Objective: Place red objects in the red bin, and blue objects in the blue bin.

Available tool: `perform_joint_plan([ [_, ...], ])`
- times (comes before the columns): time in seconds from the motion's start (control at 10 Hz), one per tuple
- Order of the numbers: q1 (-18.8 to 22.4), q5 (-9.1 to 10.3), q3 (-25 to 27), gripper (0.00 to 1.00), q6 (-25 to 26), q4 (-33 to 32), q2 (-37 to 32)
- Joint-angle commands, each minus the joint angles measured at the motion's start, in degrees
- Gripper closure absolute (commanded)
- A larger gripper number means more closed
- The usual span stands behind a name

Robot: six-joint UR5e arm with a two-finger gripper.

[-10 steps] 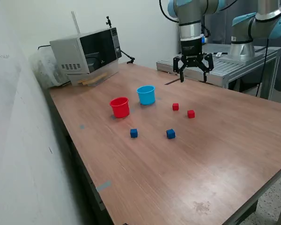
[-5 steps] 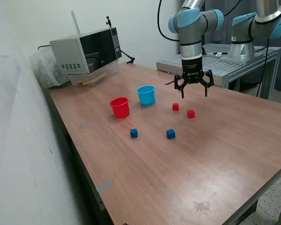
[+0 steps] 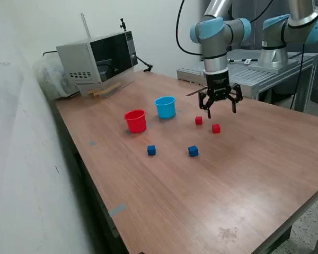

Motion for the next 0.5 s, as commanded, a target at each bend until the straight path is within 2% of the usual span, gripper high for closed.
perform_joint_plan([
  [0.0, 0.03, 2.75, -1.50, 0.00, -2.21, -0.25, 3.50],
  [0.4, -0.32, 2.58, -4.31, 0.00, -2.39, -0.60, 5.97],
])
